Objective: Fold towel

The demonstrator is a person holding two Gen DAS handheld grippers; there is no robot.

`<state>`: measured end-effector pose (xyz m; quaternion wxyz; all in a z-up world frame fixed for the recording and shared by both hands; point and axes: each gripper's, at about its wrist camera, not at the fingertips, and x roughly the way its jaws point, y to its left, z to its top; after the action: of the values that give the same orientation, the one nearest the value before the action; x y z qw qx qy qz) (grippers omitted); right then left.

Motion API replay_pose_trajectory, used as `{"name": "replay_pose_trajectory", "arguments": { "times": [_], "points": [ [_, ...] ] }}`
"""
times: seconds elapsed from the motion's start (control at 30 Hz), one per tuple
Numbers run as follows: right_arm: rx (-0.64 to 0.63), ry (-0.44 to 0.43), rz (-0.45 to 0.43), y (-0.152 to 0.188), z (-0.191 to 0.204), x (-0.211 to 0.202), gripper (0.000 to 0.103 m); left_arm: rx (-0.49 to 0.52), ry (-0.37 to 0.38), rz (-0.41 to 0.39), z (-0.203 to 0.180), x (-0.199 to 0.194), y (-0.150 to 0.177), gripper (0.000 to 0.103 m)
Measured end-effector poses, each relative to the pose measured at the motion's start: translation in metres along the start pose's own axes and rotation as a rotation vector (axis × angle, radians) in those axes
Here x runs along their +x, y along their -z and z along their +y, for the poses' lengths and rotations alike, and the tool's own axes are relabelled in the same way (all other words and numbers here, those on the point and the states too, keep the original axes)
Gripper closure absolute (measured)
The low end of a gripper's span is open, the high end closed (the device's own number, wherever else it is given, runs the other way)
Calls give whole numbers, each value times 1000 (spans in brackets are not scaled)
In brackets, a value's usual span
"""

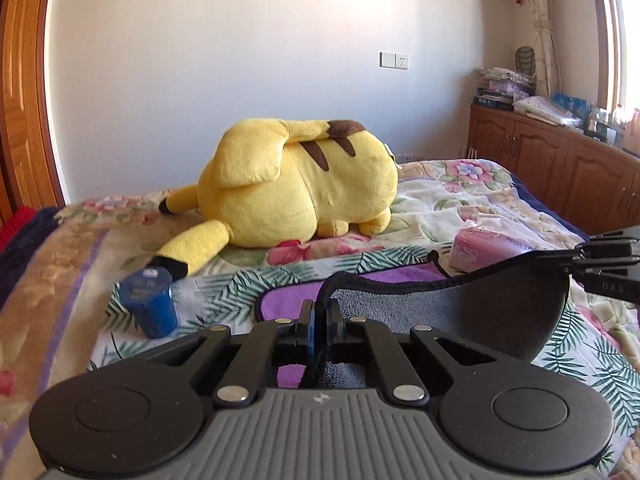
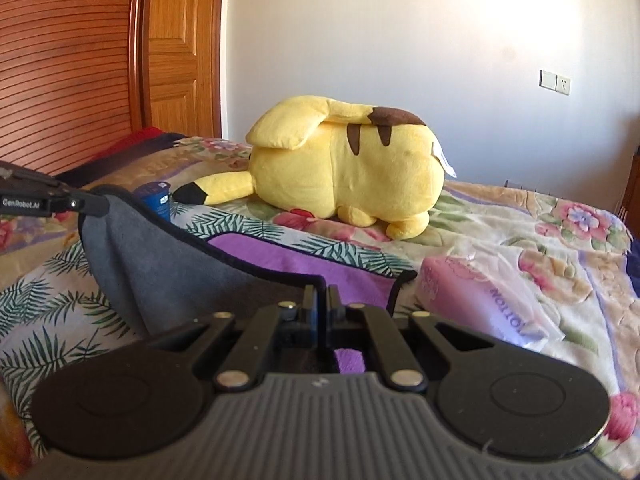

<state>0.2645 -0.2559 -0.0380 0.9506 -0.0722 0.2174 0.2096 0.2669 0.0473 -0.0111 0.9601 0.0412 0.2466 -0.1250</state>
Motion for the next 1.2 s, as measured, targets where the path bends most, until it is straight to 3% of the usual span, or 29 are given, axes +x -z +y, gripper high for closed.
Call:
{"name": "replay_pose_trajectory", "arguments": {
  "times": [0.77,1.2],
  "points": [
    [17,66,-67,-45,-22,39,99,-57,-35,-52,13,40,-51,103],
    [-7,127,-75,-39,-30,65,99,-57,-72,-44,14,72,-42,103]
  ]
}}
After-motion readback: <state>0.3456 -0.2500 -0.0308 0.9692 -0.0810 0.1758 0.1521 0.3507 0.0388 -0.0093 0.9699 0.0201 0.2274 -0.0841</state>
